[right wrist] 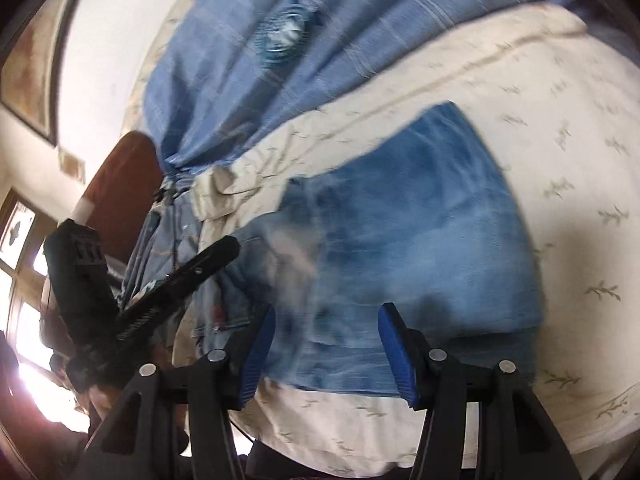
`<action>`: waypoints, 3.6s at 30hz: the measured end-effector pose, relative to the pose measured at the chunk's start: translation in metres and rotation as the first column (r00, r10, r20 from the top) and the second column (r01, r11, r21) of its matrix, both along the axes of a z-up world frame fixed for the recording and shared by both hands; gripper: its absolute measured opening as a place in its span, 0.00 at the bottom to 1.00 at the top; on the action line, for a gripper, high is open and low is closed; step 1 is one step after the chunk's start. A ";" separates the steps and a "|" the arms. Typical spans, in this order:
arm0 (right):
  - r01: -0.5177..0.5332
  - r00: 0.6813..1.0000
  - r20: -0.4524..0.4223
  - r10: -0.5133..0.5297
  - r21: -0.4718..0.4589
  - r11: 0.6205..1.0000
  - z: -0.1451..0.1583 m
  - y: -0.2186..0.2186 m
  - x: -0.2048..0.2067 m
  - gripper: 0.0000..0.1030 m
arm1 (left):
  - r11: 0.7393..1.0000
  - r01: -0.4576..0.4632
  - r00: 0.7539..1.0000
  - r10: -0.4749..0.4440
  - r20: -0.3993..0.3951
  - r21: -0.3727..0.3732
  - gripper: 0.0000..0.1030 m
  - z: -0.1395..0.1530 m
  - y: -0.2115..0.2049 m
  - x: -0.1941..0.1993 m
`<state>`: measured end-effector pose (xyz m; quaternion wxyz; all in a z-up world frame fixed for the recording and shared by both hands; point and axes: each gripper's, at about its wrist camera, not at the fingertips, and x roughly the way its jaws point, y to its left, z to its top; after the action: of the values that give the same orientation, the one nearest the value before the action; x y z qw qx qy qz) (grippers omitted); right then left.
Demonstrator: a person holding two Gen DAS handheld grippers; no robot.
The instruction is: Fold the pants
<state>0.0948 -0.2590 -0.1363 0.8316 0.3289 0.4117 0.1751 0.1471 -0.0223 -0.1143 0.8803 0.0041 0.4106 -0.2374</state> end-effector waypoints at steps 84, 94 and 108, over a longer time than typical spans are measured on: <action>0.131 0.990 0.113 -0.088 -0.465 0.875 -0.014 0.095 0.053 0.60 | 0.866 -0.391 0.894 0.438 -0.094 0.313 0.86 -0.068 0.111 -0.006; 0.172 0.970 0.234 -0.060 -0.492 0.853 0.007 0.092 0.028 0.60 | 0.879 -0.393 0.915 0.404 0.017 0.271 0.86 -0.047 0.088 -0.022; 0.080 0.996 0.071 -0.050 -0.531 0.843 -0.026 0.093 0.050 0.61 | 0.871 -0.408 0.897 0.437 -0.057 0.273 0.90 -0.079 0.097 -0.010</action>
<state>0.1453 -0.1663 -0.1626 0.9065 0.0939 0.4102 0.0344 0.1371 0.0748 -0.1933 0.8775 0.0130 0.4792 0.0157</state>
